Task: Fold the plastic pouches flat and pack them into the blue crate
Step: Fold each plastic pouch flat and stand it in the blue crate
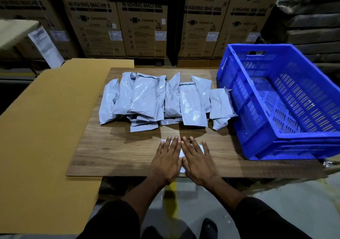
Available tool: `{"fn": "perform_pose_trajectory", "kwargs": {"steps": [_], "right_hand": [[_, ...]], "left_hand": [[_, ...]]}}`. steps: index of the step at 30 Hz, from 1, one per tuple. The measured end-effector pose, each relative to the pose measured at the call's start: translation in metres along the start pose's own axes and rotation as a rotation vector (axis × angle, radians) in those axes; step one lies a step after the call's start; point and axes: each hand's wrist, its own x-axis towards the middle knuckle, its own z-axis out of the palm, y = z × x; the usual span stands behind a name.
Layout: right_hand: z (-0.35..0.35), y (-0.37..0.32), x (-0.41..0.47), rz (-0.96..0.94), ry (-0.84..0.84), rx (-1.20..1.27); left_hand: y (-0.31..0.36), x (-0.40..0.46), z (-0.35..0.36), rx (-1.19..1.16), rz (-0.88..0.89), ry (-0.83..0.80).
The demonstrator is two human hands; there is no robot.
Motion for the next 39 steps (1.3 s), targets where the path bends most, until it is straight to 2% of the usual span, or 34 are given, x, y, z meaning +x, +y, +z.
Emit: {"fn": "perform_pose_trajectory", "kwargs": {"steps": [21,30,39], "right_hand": [[-0.002,0.001,0.0,0.017,-0.083,-0.026],[-0.008,0.001,-0.002,0.04,-0.133,-0.024],[-0.013,0.006,-0.006,0.077,-0.203,-0.045]], "left_hand": [[-0.001,0.0,-0.003,0.006,0.013,-0.06],[0.001,0.001,-0.008,-0.005,-0.087,-0.161],[0.002,-0.002,-0.01,-0.004,-0.139,-0.183]]}}
